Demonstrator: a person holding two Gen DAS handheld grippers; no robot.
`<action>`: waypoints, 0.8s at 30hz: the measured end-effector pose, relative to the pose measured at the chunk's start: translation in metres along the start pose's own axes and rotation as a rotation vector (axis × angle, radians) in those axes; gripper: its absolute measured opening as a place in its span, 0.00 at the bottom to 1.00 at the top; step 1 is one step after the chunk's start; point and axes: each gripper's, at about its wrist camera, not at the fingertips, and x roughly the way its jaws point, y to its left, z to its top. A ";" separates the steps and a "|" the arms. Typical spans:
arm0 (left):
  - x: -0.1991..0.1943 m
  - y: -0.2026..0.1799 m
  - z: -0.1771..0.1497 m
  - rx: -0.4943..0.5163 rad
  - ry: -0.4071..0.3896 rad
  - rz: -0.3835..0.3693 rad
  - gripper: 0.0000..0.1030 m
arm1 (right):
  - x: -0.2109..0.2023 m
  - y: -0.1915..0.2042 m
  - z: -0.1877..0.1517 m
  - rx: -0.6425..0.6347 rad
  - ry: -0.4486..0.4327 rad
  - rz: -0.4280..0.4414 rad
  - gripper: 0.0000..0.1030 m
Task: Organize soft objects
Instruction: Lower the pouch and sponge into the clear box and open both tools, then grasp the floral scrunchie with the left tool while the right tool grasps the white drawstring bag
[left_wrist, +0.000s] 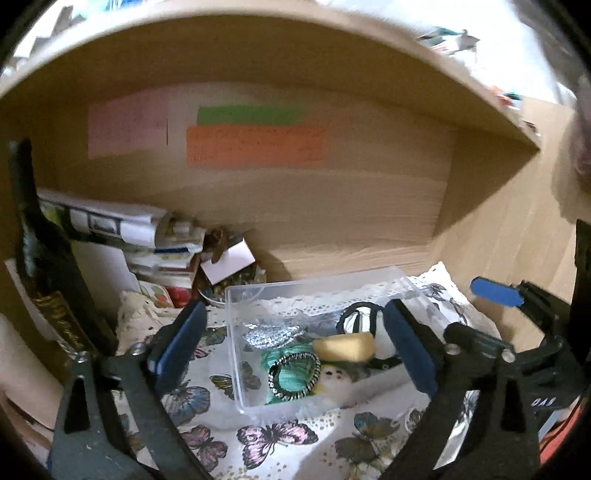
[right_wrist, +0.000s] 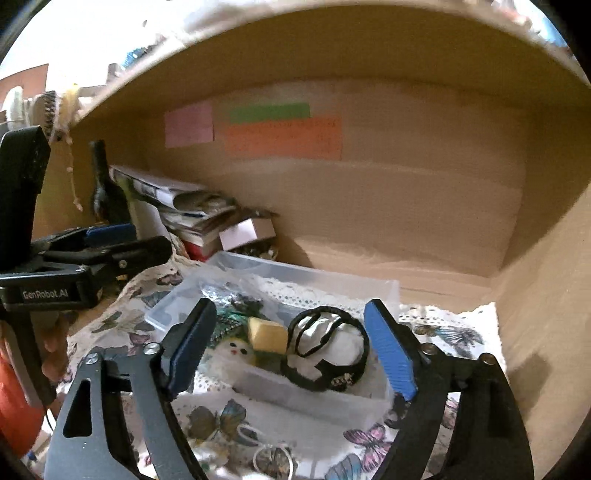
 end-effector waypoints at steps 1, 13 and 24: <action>-0.004 -0.002 -0.001 0.010 -0.008 0.004 0.99 | -0.006 0.000 -0.003 -0.004 -0.005 -0.002 0.80; -0.017 -0.035 -0.054 0.101 0.093 -0.059 0.99 | -0.026 0.005 -0.051 0.014 0.074 -0.013 0.81; -0.007 -0.046 -0.105 0.075 0.228 -0.099 0.99 | -0.018 0.005 -0.110 0.142 0.215 0.053 0.81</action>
